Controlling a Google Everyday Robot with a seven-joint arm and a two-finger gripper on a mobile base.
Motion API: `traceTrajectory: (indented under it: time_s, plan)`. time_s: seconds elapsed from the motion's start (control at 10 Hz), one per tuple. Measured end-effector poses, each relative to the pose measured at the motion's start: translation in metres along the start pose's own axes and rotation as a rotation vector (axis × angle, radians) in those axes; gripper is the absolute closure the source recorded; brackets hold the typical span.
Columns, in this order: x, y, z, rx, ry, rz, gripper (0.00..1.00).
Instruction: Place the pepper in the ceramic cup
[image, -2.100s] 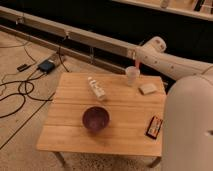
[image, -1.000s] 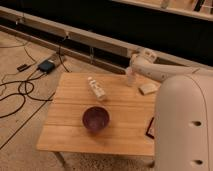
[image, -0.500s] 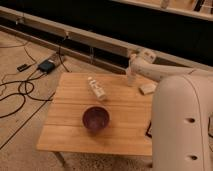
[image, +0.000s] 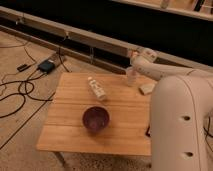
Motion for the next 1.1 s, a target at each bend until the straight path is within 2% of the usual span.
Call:
traceTrajectory:
  time_s: [0.4, 0.5, 0.7, 1.1]
  plan:
    - [0.011, -0.002, 0.005, 0.014, 0.011, -0.019, 1.0]
    - [0.014, -0.002, 0.006, 0.02, 0.014, -0.03, 0.95]
    - [0.016, 0.0, 0.006, 0.031, 0.015, -0.051, 0.78]
    - [0.024, 0.008, 0.002, 0.037, 0.024, -0.084, 0.38]
